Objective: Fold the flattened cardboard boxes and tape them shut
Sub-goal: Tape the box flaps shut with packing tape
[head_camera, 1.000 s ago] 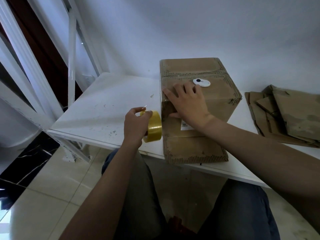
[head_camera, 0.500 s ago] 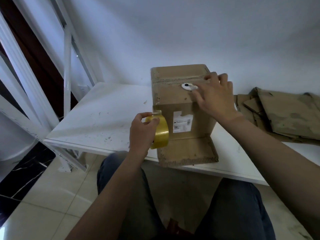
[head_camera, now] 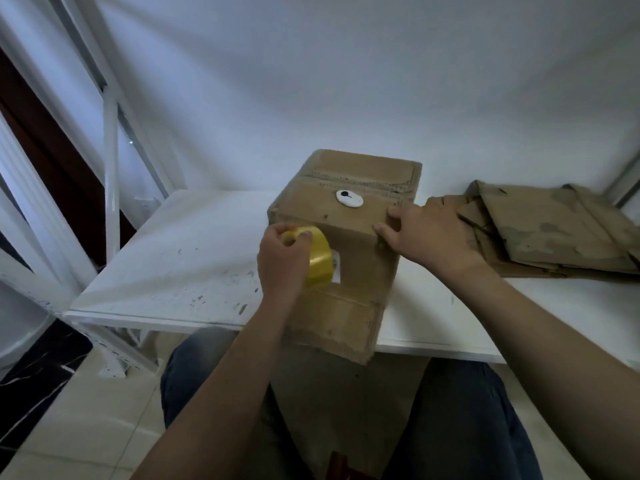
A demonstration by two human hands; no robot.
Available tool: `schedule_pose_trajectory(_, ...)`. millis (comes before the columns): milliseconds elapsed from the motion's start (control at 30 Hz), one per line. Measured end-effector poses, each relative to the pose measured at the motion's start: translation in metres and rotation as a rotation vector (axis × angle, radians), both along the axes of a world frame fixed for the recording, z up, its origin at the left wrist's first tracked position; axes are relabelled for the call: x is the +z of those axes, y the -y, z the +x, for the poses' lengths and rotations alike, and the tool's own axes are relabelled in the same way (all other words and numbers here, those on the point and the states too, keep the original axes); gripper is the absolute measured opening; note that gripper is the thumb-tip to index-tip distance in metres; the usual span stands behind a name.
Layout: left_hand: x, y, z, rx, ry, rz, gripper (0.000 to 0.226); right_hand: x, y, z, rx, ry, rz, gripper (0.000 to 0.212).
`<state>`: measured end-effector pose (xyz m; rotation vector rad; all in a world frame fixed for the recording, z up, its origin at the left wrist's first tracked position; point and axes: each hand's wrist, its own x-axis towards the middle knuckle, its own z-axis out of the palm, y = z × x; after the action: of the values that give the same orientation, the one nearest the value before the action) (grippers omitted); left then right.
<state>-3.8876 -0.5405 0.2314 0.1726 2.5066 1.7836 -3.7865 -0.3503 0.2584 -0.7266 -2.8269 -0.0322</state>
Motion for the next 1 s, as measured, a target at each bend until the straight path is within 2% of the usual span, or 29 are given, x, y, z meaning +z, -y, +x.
schedule_pose_trajectory(167,0.012,0.015,-0.032,0.042,-0.042,-0.036,0.037,0.002,0.045,-0.007,0.177,-0.064,-0.185,0.041)
schedule_pose_trajectory(300,0.019,0.029,-0.030,-0.013,-0.067,-0.103,0.037,0.011,0.046,-0.015,0.187,-0.051,-0.127,0.043)
schedule_pose_trajectory(433,0.023,0.035,-0.005,-0.094,-0.032,-0.086,0.030,0.014,0.017,-0.014,0.176,-0.152,-0.099,0.035)
schedule_pose_trajectory(500,0.026,0.033,0.008,-0.133,-0.017,-0.105,0.031,0.012,-0.007,-0.017,0.164,-0.109,-0.098,0.042)
schedule_pose_trajectory(633,0.031,0.024,0.032,-0.181,-0.017,-0.105,0.031,0.016,-0.054,-0.019,0.012,0.007,-0.336,0.066)
schedule_pose_trajectory(700,0.029,0.020,0.041,-0.157,-0.038,-0.110,0.035,0.014,-0.064,-0.017,0.002,0.046,-0.390,0.081)
schedule_pose_trajectory(1000,0.022,0.003,0.045,0.023,-0.227,-0.122,0.030,0.009,-0.050,0.007,-0.051,-0.058,-0.502,0.083)
